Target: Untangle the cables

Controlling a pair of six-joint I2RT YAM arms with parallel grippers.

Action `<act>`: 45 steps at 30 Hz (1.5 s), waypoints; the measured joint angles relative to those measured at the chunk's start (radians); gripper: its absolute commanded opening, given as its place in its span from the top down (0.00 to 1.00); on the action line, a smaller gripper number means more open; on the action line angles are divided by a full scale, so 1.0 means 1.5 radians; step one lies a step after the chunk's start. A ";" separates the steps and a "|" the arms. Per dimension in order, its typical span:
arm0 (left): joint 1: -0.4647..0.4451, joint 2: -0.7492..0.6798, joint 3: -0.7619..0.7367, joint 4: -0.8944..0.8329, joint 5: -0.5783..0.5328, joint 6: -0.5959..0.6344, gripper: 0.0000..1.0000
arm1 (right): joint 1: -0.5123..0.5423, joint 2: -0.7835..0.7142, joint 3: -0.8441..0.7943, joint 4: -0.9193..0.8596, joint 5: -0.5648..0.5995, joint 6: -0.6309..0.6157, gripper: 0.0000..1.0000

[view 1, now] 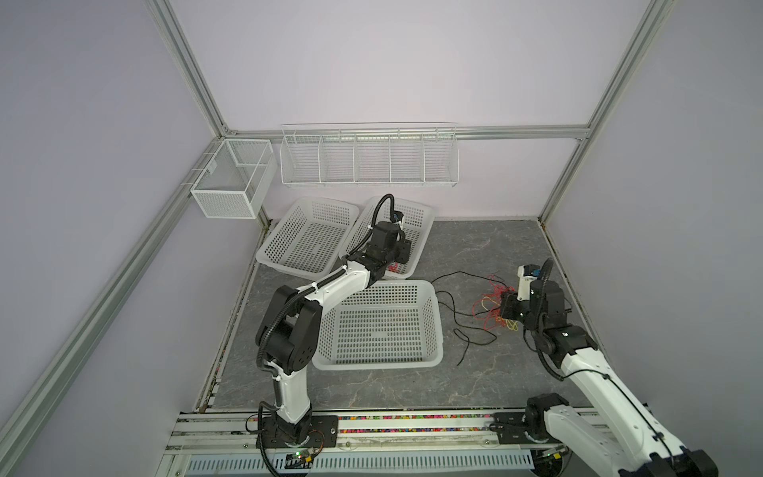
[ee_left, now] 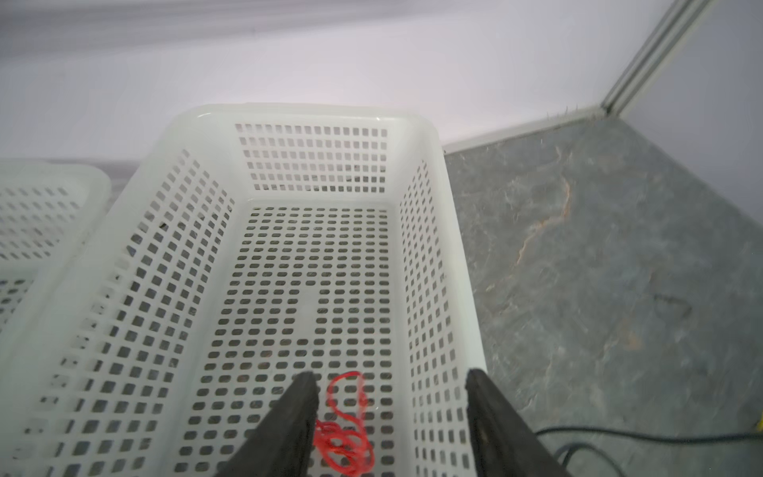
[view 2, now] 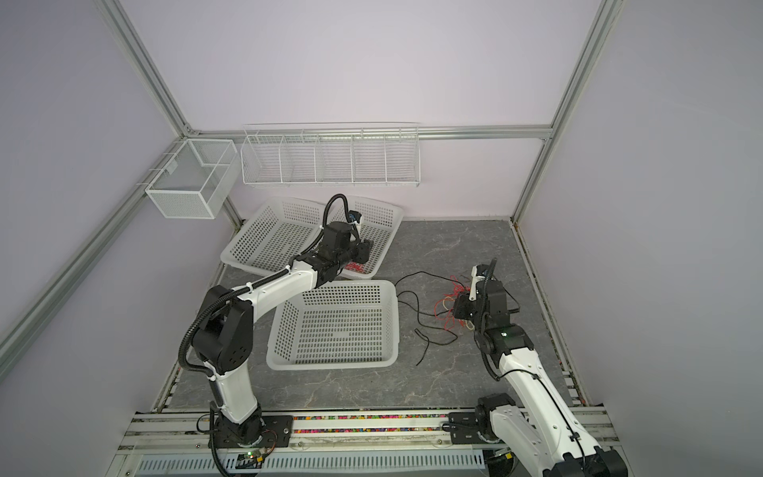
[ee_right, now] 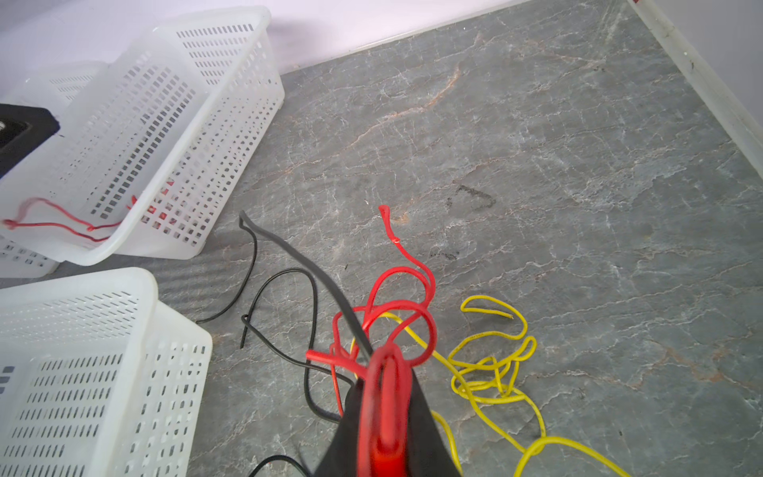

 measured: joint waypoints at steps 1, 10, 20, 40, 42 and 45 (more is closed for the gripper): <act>0.000 0.000 0.000 0.000 0.002 0.000 0.27 | 0.000 -0.003 0.000 0.000 -0.001 0.000 0.84; -0.017 -0.067 -0.027 0.015 0.116 0.014 0.19 | 0.000 -0.008 -0.002 0.004 -0.029 -0.010 0.78; -0.126 -0.061 -0.034 0.023 0.172 0.076 0.21 | 0.000 0.000 -0.004 0.008 -0.067 -0.024 0.80; -0.161 0.074 0.073 -0.035 0.176 0.183 0.19 | 0.000 -0.043 -0.004 0.010 -0.088 -0.029 0.92; -0.165 0.085 0.083 -0.039 0.177 0.189 0.19 | 0.000 -0.049 -0.004 0.010 -0.091 -0.029 0.92; -0.169 0.096 0.091 -0.042 0.176 0.200 0.19 | 0.000 -0.056 -0.004 0.010 -0.098 -0.029 0.93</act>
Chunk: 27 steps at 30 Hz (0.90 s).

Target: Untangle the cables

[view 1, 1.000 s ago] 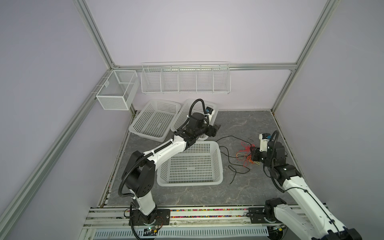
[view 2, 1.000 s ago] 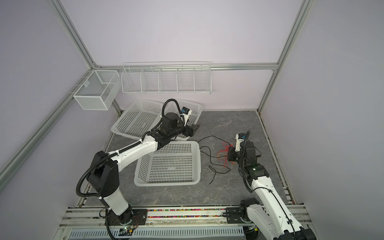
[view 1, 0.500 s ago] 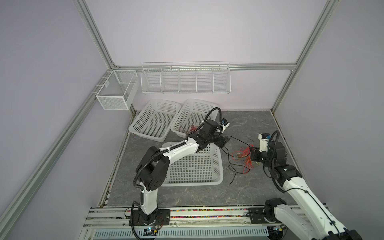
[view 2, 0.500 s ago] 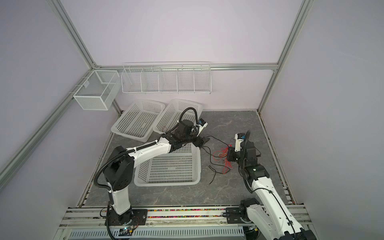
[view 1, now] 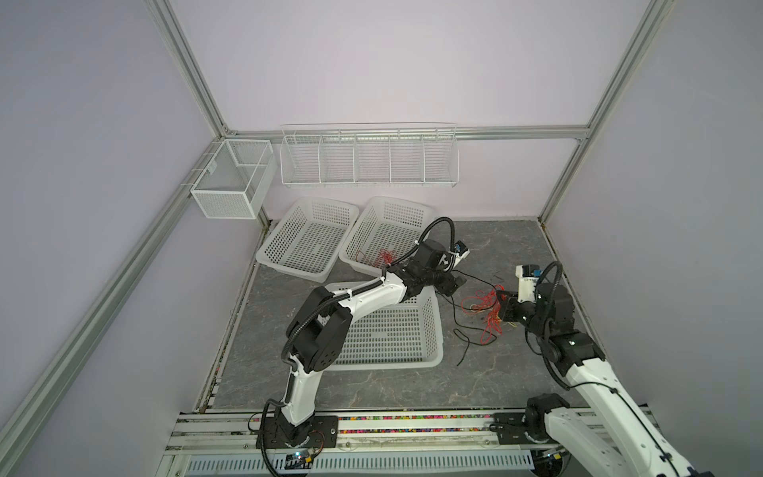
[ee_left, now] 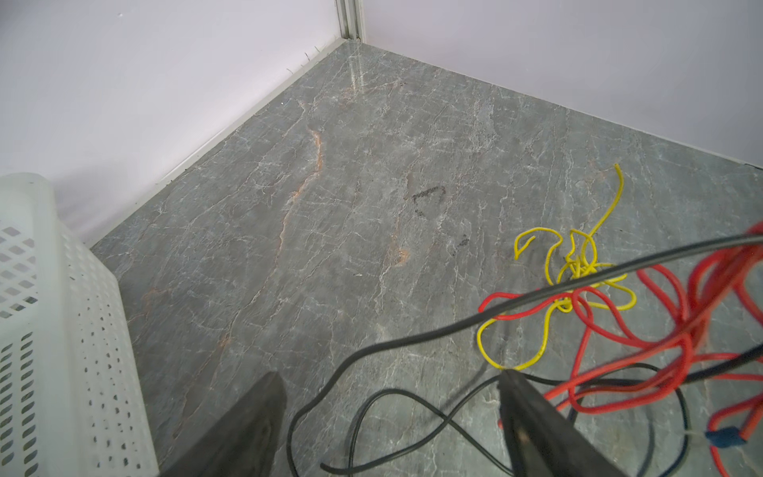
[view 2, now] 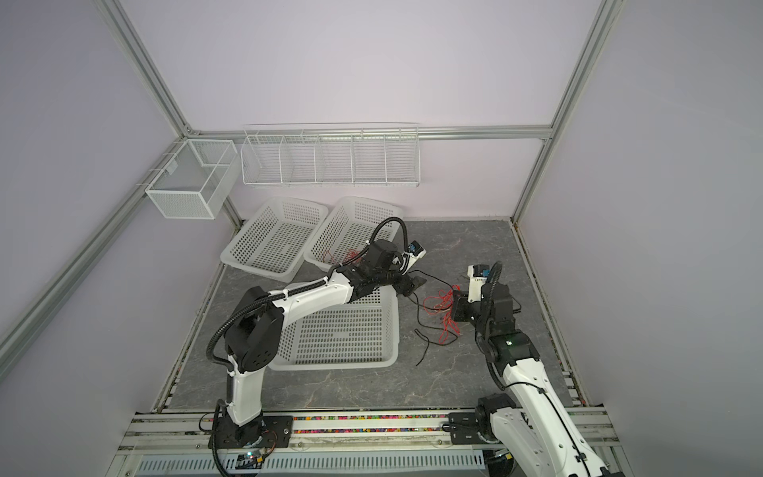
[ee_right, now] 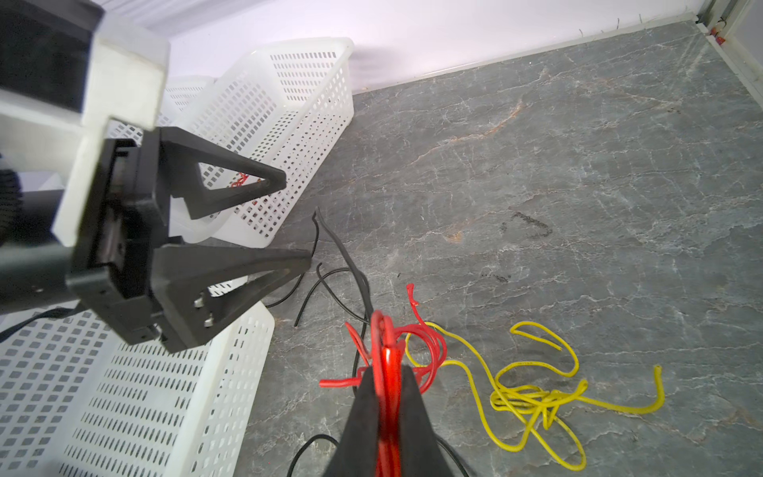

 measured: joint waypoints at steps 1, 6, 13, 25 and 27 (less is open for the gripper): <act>-0.001 0.001 0.000 0.000 0.000 0.003 0.19 | 0.000 -0.002 0.000 0.000 -0.004 0.000 0.93; -0.004 0.022 0.023 0.013 -0.010 0.009 0.21 | 0.000 -0.014 0.000 -0.001 -0.022 0.000 0.92; -0.004 0.067 0.062 0.032 -0.018 0.010 0.57 | 0.000 -0.029 0.000 -0.007 -0.042 0.000 0.92; -0.005 0.070 0.058 0.068 -0.007 -0.002 1.00 | 0.000 -0.038 0.000 -0.021 -0.020 0.001 0.92; -0.005 0.069 0.052 0.075 -0.007 -0.003 1.00 | 0.000 -0.038 0.000 -0.022 -0.015 0.002 0.92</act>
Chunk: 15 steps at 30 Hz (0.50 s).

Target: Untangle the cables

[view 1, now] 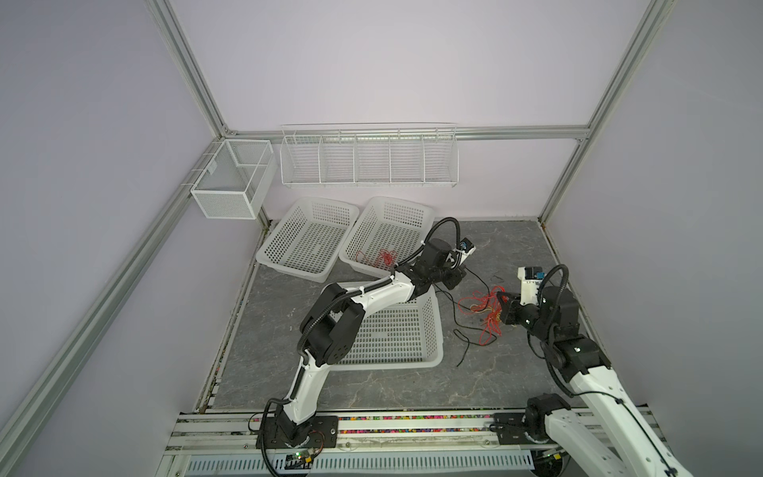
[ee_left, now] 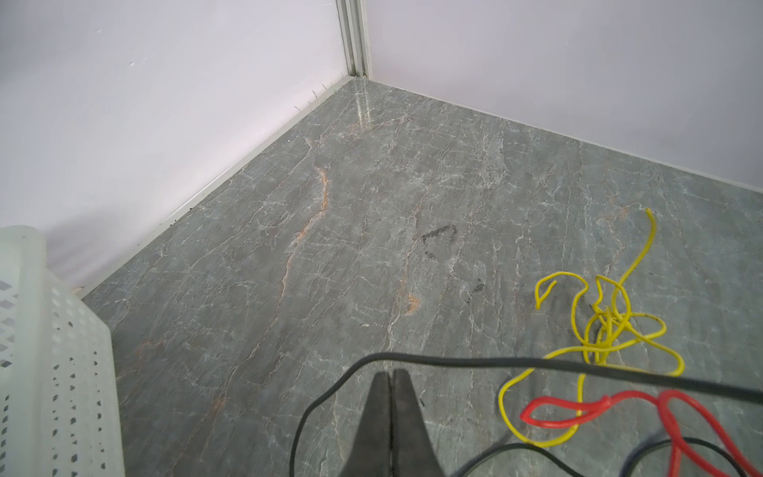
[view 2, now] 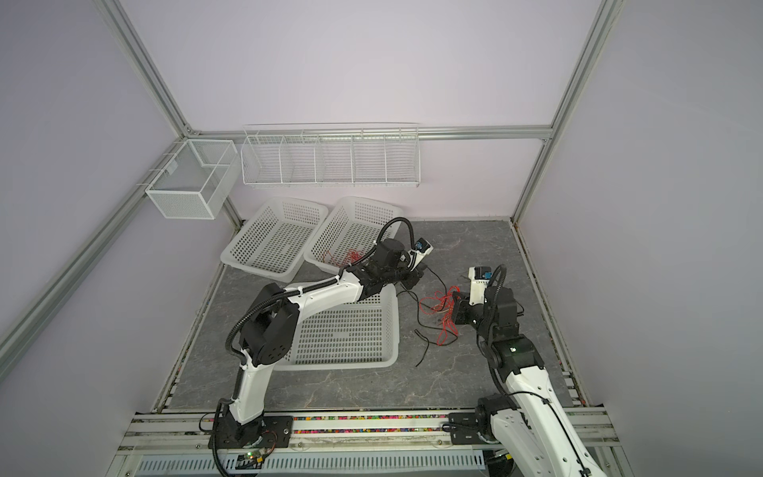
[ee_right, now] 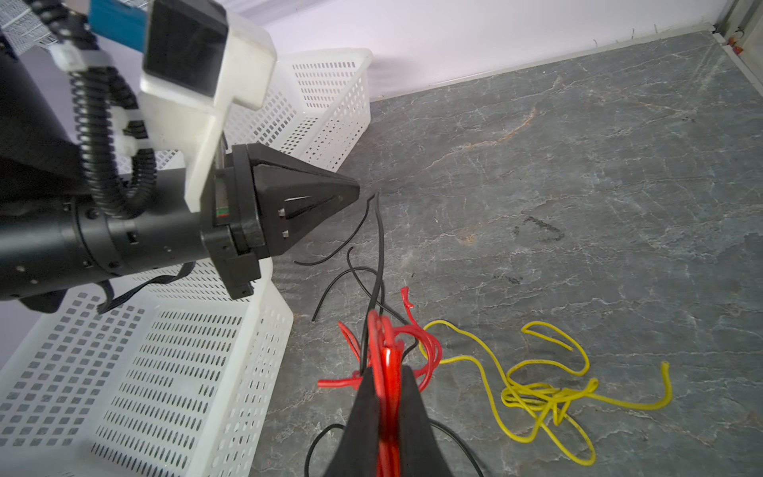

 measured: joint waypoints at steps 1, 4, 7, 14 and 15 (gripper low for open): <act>0.000 0.000 -0.001 0.002 0.000 -0.001 1.00 | 0.000 0.000 0.000 0.000 0.002 0.000 0.92; 0.000 0.000 -0.001 -0.001 0.001 -0.008 1.00 | 0.000 0.000 0.000 -0.002 0.011 0.000 0.92; 0.000 -0.003 -0.001 -0.013 0.017 -0.026 0.87 | 0.000 0.004 0.000 -0.004 0.016 0.000 0.93; 0.000 -0.025 -0.001 -0.066 0.091 -0.078 0.66 | 0.000 0.017 0.000 -0.004 0.036 0.000 0.93; 0.000 -0.028 -0.001 -0.073 0.096 -0.083 0.65 | 0.000 0.019 0.000 -0.004 0.040 0.000 0.93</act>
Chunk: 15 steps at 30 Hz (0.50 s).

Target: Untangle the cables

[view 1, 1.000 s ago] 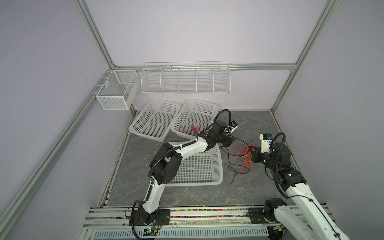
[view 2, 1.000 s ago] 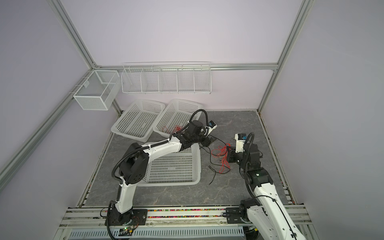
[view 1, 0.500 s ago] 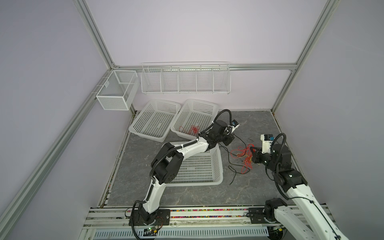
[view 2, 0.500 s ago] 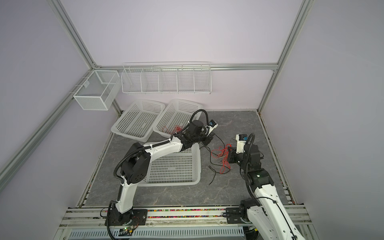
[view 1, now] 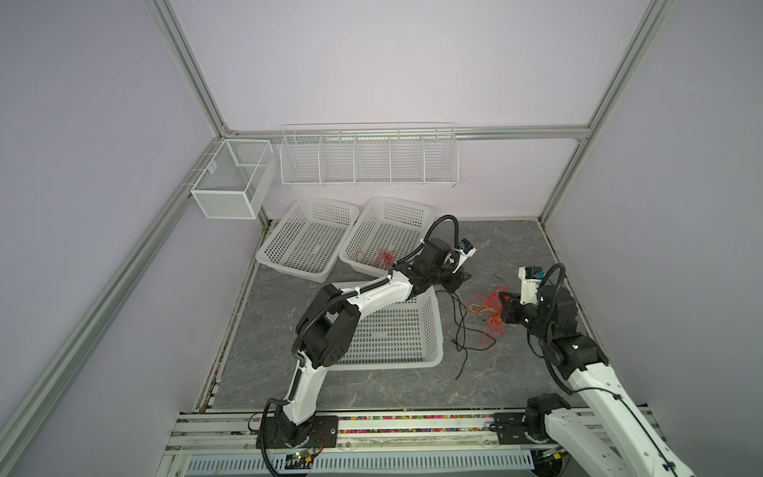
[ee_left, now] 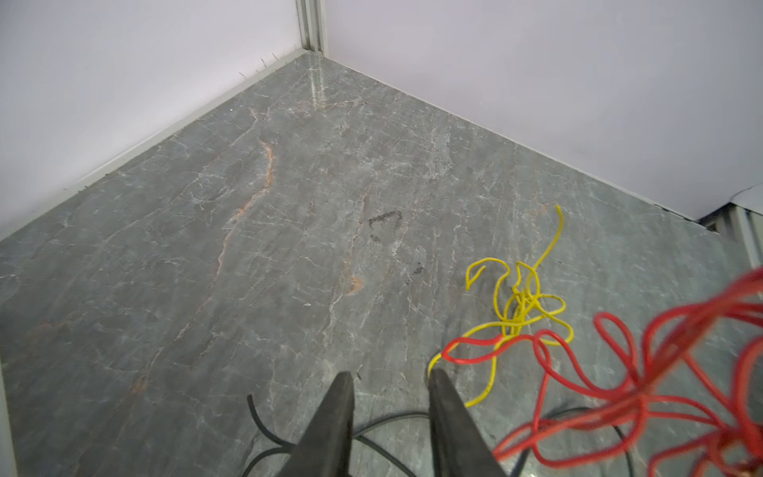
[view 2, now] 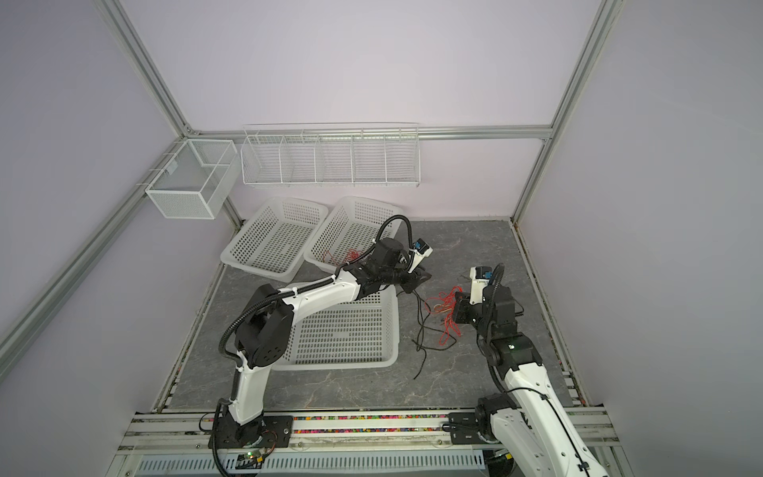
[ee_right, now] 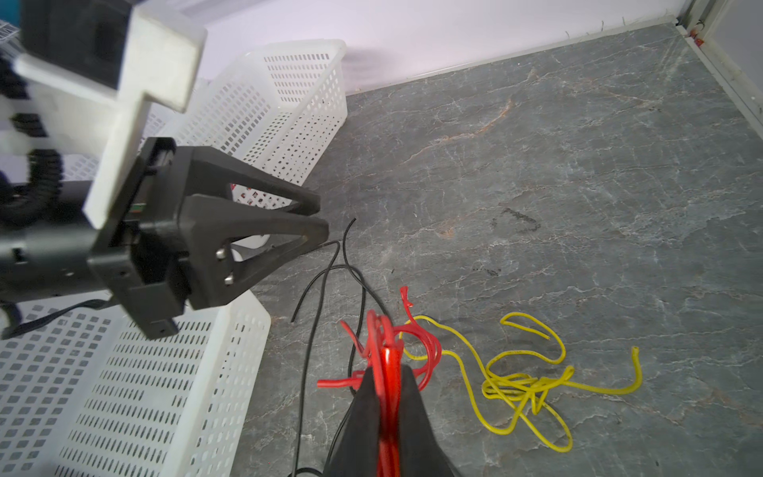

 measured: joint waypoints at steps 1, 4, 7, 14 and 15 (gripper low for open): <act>0.000 -0.004 0.000 -0.012 0.007 -0.010 0.65 | 0.000 0.002 0.000 0.000 0.007 0.001 0.92; 0.000 -0.009 0.000 -0.042 0.017 -0.032 0.65 | 0.000 0.011 0.000 -0.004 0.042 0.007 0.90; -0.001 -0.009 0.000 -0.075 0.022 -0.051 0.65 | 0.000 0.030 0.000 -0.021 0.101 0.023 0.88; -0.012 -0.022 -0.009 -0.107 0.021 -0.072 0.65 | 0.000 0.121 0.011 -0.039 0.152 0.040 0.59; -0.013 -0.028 -0.015 -0.105 0.021 -0.074 0.65 | 0.000 0.131 0.015 -0.040 0.151 0.039 0.54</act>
